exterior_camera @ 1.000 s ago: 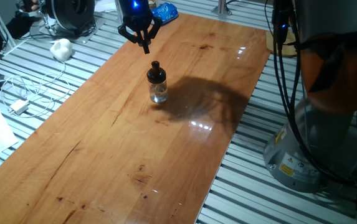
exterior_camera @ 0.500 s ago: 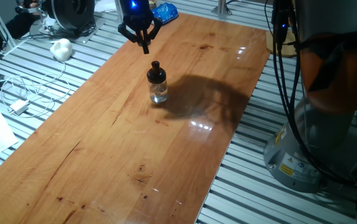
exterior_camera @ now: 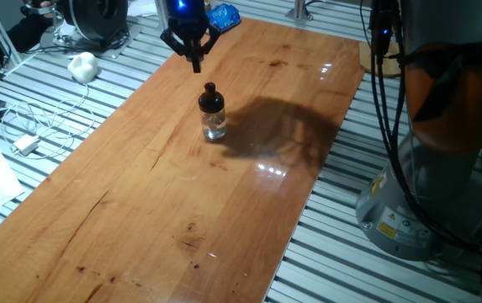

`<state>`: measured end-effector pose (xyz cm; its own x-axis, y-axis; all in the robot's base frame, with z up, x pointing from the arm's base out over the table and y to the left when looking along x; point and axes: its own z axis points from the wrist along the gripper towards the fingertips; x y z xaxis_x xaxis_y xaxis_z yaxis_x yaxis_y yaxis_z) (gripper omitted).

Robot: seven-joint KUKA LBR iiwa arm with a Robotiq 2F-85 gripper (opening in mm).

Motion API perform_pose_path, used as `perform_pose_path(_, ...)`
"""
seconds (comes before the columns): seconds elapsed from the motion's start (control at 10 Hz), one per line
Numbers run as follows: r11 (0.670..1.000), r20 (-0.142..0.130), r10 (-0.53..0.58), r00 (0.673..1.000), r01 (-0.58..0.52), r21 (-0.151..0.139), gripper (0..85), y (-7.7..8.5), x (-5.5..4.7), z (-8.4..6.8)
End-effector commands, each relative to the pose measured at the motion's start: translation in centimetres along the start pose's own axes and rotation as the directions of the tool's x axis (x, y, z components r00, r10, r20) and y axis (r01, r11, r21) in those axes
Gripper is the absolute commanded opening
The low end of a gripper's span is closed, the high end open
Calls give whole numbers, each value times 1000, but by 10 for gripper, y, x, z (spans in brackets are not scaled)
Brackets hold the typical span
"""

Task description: Unscrew the lid from the jar

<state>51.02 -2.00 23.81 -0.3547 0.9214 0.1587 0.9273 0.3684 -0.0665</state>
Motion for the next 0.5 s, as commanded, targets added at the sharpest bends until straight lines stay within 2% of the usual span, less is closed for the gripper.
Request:
perform_pose_path(0.0, 1000, -3, 7, 1000, -7, 2, 0, 0, 0, 0)
perform_pose_path(0.2, 1000, -4, 12, 1000, -12, -10, 0, 0, 0, 0)
perform_pose_path(0.3, 999, 13, 48, 999, -47, -23, 170, 0, 0, 0)
perform_pose_path(0.4, 997, 48, 72, 996, -71, -19, 340, 0, 0, 0)
